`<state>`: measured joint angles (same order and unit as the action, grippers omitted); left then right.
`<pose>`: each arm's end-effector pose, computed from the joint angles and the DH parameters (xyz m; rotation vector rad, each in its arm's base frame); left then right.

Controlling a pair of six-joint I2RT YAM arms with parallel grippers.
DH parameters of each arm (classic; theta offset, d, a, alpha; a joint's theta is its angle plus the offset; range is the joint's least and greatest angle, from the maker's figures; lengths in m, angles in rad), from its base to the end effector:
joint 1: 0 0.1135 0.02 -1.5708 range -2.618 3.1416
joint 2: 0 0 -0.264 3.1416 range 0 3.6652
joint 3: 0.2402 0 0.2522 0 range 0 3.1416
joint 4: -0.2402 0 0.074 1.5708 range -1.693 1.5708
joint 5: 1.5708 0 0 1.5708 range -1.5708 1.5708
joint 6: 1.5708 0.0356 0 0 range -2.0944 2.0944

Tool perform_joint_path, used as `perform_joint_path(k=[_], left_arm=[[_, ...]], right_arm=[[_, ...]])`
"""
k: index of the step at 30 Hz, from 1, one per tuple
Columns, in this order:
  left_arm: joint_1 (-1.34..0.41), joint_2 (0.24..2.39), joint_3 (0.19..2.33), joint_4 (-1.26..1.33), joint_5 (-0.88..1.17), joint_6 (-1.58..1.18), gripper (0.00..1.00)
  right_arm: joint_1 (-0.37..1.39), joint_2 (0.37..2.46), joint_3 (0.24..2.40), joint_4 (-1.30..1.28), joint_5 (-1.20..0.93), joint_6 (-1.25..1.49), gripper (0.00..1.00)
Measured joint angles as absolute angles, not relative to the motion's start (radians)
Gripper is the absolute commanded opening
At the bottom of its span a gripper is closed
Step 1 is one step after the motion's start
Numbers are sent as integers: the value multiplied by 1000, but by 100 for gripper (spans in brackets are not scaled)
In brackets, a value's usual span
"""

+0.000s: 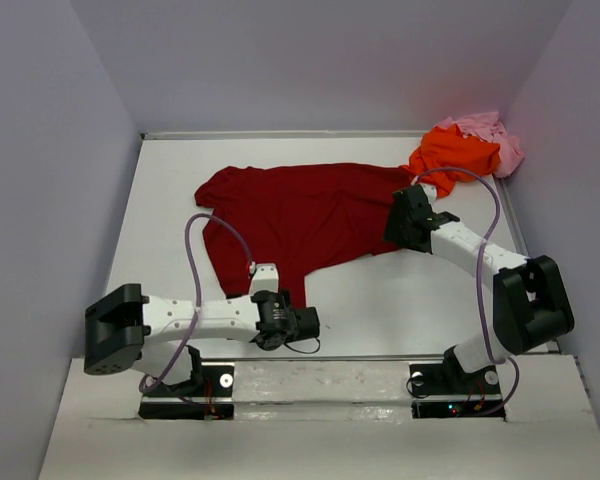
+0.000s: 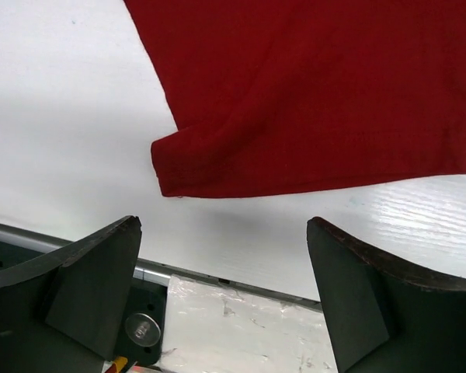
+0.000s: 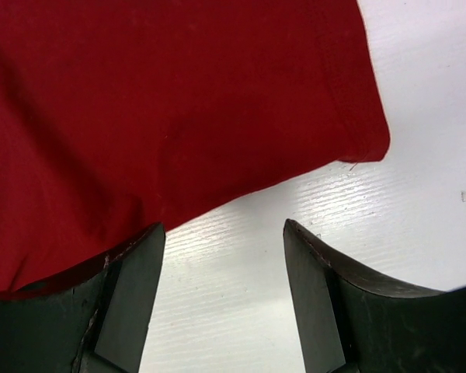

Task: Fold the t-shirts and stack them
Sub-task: Flatten out the tshirt

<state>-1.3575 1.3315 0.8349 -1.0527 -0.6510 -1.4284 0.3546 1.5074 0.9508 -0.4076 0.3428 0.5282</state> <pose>0.0642 -0.1944 0.2037 -0.0974 2.4926 0.1225 0.2895 0.0944 0.2102 0.3450 2.4321 -0.0560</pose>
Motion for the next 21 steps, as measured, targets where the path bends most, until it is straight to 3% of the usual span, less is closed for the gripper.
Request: perform_joint_path(k=[7, 12, 21], left_arm=[[-1341, 1542, 911, -1070, -633, -1327, 97], [-1325, 1547, 918, -1071, -606, -1277, 96], [-1192, 1074, 748, -929, -553, -1285, 96]], right_arm=[[355, 1505, 931, -388, 296, 529, 68], [355, 1485, 909, -372, 274, 528, 68], [355, 1476, 899, -350, 242, 528, 68]])
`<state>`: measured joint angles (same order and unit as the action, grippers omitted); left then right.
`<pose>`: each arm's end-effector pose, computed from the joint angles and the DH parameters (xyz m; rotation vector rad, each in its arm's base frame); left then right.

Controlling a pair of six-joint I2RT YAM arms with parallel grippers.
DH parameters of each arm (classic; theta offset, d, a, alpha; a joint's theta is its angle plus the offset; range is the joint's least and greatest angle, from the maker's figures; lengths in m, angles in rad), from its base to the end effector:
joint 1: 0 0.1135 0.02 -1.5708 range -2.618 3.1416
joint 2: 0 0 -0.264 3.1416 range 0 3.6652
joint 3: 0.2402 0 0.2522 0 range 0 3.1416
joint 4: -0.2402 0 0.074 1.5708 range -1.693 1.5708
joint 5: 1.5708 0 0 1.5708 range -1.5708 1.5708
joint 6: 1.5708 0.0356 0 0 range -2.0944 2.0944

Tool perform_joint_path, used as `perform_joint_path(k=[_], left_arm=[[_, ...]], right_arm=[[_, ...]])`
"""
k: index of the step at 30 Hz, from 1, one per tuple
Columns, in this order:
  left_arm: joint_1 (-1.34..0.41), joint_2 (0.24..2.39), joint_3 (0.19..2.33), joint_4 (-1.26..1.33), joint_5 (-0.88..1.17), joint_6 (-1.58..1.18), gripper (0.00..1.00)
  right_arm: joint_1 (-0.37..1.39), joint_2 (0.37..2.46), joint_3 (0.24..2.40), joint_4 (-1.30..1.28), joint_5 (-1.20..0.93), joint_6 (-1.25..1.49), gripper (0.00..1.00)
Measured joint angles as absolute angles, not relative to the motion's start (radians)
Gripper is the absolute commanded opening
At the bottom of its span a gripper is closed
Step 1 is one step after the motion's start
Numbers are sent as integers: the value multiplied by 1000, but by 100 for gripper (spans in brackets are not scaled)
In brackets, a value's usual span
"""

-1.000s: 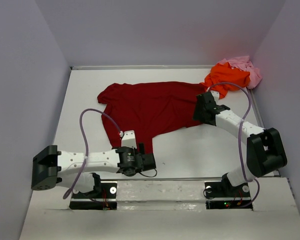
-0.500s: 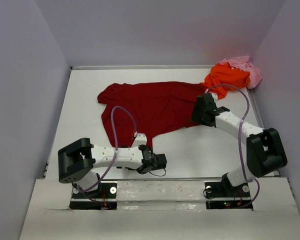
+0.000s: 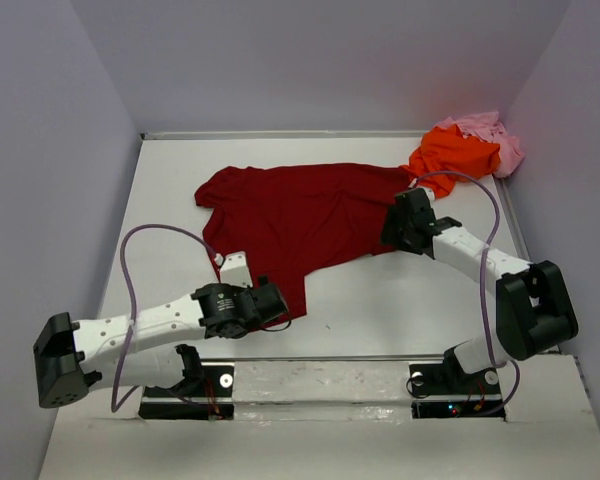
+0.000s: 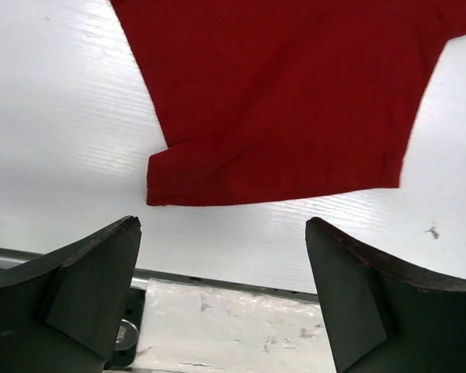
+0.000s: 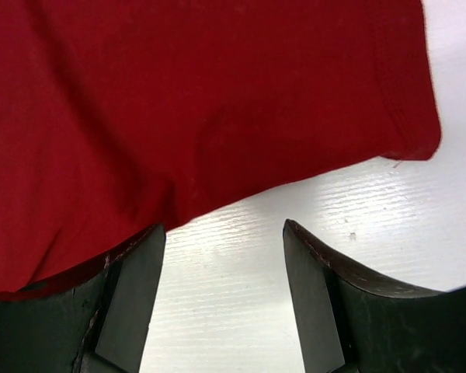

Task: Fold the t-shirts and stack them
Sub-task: Flatten out the tshirt

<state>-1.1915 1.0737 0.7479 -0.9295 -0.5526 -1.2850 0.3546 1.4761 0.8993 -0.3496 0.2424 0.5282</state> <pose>0.0832 -0.1582 0.2248 -0.2310 2.5090 -0.1455 0.2827 0.0956 0.2062 0.3128 2.4410 0.0799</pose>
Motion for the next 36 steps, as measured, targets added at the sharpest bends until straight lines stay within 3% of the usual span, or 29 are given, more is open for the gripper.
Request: perform_joint_path(k=[10, 16, 20, 26, 36], left_arm=[[-1142, 930, 713, -751, -652, -1256, 97], [-981, 1068, 957, -638, -792, -901, 98], [-886, 1083, 1056, -485, -866, -654, 98], [-617, 947, 990, -256, -865, -374, 98], [-575, 854, 826, -123, -830, -271, 98]], right_arm=[[414, 1512, 910, -232, -38, 482, 65], [678, 1921, 1415, -258, -109, 406, 65], [784, 2076, 1622, -291, -135, 385, 65], [876, 2189, 1713, -330, -147, 377, 65], [900, 2280, 1782, -357, -119, 382, 67]])
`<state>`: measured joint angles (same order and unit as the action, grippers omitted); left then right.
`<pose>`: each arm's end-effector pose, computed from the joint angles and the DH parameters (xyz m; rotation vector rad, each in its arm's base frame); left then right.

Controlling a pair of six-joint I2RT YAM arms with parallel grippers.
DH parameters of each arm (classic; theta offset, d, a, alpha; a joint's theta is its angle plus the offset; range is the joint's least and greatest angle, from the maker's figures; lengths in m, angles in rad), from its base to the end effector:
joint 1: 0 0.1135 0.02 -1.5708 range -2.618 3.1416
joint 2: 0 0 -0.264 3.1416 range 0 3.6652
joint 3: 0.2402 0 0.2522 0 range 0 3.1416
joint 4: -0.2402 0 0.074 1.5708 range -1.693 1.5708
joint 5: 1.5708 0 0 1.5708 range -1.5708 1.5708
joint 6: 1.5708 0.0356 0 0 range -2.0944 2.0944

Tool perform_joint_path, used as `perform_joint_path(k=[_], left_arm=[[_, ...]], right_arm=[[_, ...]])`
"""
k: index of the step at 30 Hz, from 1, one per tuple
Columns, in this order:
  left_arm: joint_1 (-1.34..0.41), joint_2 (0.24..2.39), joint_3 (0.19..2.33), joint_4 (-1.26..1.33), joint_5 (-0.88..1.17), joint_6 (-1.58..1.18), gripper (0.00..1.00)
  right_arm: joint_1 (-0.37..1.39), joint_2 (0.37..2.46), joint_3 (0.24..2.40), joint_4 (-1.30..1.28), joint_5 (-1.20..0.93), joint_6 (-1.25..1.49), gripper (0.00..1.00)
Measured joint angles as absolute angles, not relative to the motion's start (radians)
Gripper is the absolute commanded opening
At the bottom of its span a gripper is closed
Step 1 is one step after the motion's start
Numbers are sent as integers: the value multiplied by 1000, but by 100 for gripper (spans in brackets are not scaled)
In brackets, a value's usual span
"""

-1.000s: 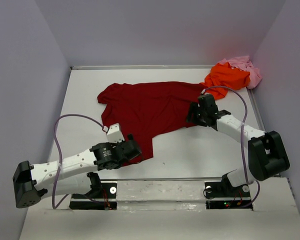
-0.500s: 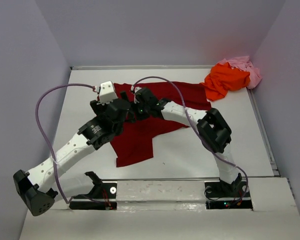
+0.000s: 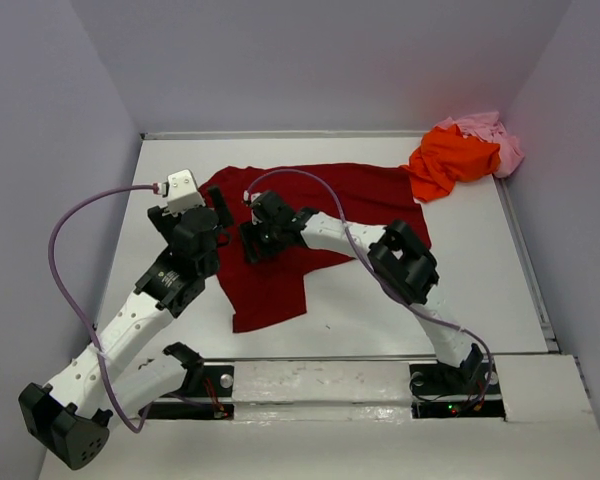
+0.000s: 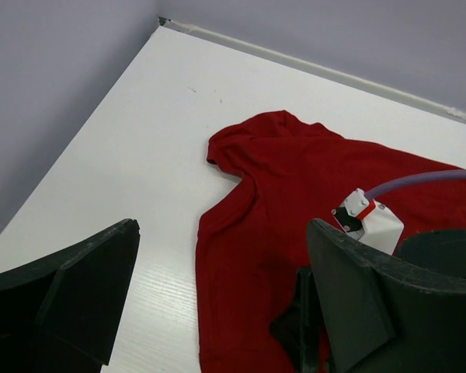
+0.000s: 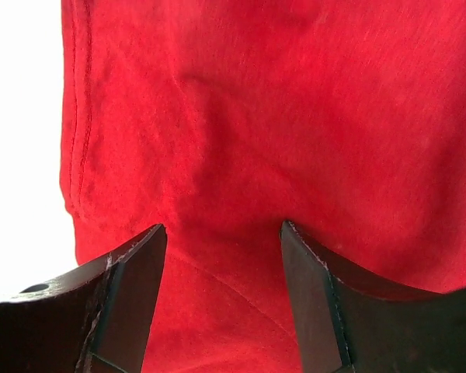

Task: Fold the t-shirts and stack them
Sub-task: Flatten out the tshirt

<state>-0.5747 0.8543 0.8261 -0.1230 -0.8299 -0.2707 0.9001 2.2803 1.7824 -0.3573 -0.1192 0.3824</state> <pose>0.1738 -0.0813 0.3509 -0.3485 1.6365 0.0771 0.3122 0.4003 0.1670 -0.7077 2.4505 0.6923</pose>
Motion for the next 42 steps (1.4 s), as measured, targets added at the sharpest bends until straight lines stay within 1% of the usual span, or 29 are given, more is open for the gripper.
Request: perform_joint_path(k=[4, 10, 12, 16, 18, 22, 28, 32, 35, 42], left_arm=[[-574, 854, 826, -111, -825, -269, 99], [-567, 854, 826, -110, -814, -270, 99], [-567, 858, 826, -111, -807, -270, 99], [-567, 878, 826, -113, -786, -270, 99], [-567, 895, 826, -116, -771, -271, 99], [-567, 915, 826, -127, -743, -273, 99], [-567, 931, 827, -156, -668, -309, 99], [-567, 954, 827, -205, -602, -394, 99], [-567, 963, 827, -236, -576, -470, 99], [-568, 1018, 780, -250, -499, -633, 99]], right_arm=[[888, 2331, 1871, -390, -95, 383, 67], [805, 2395, 1982, -421, -99, 383, 67], [767, 2426, 2038, -448, -97, 377, 67], [688, 2533, 2237, -526, -96, 353, 68], [666, 2560, 2285, -547, -96, 344, 68], [635, 2587, 2342, -582, -99, 328, 69], [625, 2584, 2347, -608, -116, 289, 68], [625, 2514, 2278, -656, -105, 267, 70], [625, 2410, 2197, -684, -94, 257, 69], [625, 2016, 1959, -665, -15, 262, 70]])
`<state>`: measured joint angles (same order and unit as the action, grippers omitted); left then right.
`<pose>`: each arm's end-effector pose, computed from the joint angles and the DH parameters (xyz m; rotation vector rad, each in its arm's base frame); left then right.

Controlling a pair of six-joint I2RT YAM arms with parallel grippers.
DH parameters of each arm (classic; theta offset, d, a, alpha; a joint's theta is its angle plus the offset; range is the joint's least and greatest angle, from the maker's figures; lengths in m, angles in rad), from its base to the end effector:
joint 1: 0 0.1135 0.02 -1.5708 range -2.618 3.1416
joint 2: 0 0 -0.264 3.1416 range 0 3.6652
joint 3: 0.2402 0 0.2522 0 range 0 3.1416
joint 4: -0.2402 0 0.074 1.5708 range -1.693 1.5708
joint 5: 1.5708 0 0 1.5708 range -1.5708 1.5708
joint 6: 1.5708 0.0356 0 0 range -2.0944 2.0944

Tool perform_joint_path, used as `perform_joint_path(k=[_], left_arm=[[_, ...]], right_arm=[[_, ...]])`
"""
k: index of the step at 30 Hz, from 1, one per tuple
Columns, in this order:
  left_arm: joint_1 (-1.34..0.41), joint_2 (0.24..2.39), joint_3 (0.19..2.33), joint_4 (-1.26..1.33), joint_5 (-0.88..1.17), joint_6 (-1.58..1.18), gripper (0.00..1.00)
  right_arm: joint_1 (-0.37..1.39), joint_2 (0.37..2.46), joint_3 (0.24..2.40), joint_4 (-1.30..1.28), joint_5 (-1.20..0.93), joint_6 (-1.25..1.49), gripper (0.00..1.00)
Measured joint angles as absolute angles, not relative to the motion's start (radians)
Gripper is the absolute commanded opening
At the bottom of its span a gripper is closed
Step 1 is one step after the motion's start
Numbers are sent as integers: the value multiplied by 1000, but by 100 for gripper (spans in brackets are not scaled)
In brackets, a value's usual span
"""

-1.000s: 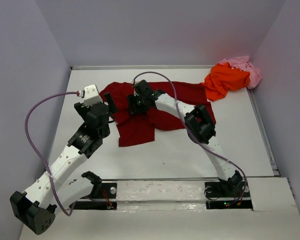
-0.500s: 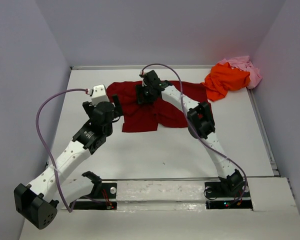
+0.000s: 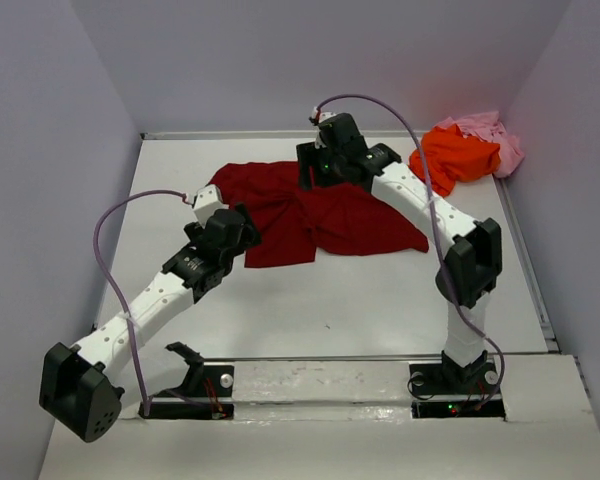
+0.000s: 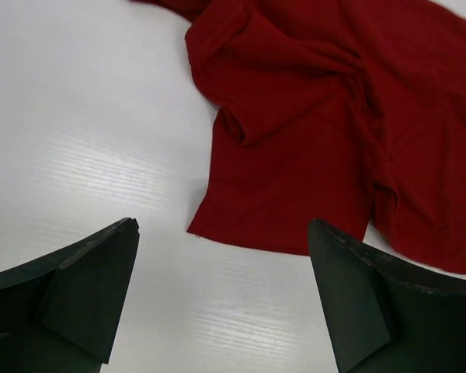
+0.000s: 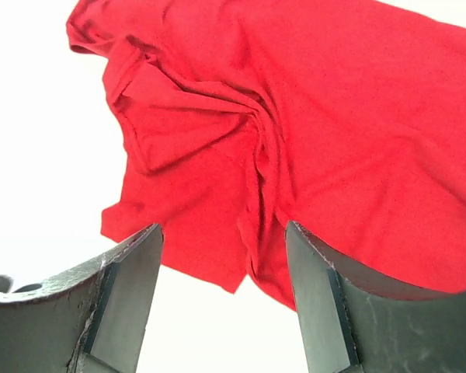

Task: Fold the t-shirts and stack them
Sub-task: Flatten out the tshirt

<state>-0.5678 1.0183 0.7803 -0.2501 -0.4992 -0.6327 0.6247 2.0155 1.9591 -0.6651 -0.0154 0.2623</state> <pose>0.2002 -0.1075 0.2894 -0.3678 1.9703 -0.2561 0.3759 0.2717 0.3255 -0.4294 2.2989 0.4700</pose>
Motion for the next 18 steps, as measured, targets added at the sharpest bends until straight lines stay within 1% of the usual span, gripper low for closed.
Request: perform_joint_path(k=[3, 5, 13, 18], left_arm=[[-569, 1070, 739, -248, -469, -681, 99], [-569, 1117, 721, -250, -451, -707, 99], [-569, 1233, 684, -221, -370, -769, 99], [-569, 1271, 663, -197, -352, -776, 99]], right_arm=[[625, 1882, 1847, -623, 19, 266, 70], [625, 1838, 1783, -605, 34, 271, 70], [621, 1840, 1562, -582, 72, 297, 70], [617, 1836, 1504, -564, 72, 311, 70]])
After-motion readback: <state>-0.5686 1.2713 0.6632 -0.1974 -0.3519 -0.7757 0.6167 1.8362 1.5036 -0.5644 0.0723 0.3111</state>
